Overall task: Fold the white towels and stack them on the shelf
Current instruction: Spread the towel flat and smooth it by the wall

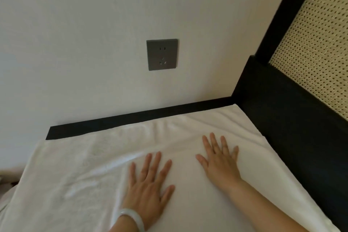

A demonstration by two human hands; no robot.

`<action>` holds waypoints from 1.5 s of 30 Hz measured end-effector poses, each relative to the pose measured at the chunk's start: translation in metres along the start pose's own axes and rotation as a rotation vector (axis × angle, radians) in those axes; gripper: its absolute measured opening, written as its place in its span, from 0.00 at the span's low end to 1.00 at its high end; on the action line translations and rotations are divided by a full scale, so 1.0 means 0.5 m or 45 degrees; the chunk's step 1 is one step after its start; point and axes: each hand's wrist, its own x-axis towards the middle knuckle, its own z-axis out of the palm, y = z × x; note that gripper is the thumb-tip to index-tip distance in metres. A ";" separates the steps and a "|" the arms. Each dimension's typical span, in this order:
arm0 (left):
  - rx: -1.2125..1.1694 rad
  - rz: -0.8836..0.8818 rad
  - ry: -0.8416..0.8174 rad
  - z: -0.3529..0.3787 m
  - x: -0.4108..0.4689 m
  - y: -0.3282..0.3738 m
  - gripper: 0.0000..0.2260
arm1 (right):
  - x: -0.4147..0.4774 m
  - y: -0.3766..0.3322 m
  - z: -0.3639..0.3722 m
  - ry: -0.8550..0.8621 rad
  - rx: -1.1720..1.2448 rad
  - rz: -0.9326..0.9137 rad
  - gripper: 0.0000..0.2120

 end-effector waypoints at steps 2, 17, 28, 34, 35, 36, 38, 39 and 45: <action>-0.112 0.029 -0.022 -0.016 0.003 -0.014 0.26 | 0.002 0.011 -0.023 0.020 0.037 -0.028 0.32; -0.270 -0.961 -0.088 -0.019 0.056 -0.285 0.32 | 0.239 0.057 -0.072 -0.088 0.061 0.199 0.36; -0.159 -0.919 -0.036 -0.015 0.154 -0.359 0.35 | 0.281 0.011 -0.101 -0.067 0.086 0.269 0.36; -0.233 -0.780 -0.015 -0.040 0.100 -0.300 0.31 | 0.172 -0.078 -0.113 0.097 0.085 -0.019 0.35; -0.209 -0.734 0.020 -0.032 0.070 -0.275 0.31 | 0.129 -0.105 -0.091 0.124 0.062 -0.130 0.35; -0.200 -0.700 0.030 -0.022 0.033 -0.255 0.32 | 0.083 -0.134 -0.063 0.103 0.045 -0.220 0.37; -0.213 -0.684 -0.023 0.003 -0.030 -0.234 0.32 | 0.017 -0.170 -0.008 0.008 -0.002 -0.283 0.39; -0.198 -0.690 -0.050 0.014 -0.050 -0.238 0.32 | 0.009 -0.177 0.011 -0.016 -0.038 -0.265 0.39; -0.171 -0.675 -0.088 -0.017 -0.005 -0.282 0.29 | 0.068 -0.205 -0.026 -0.041 -0.032 -0.207 0.34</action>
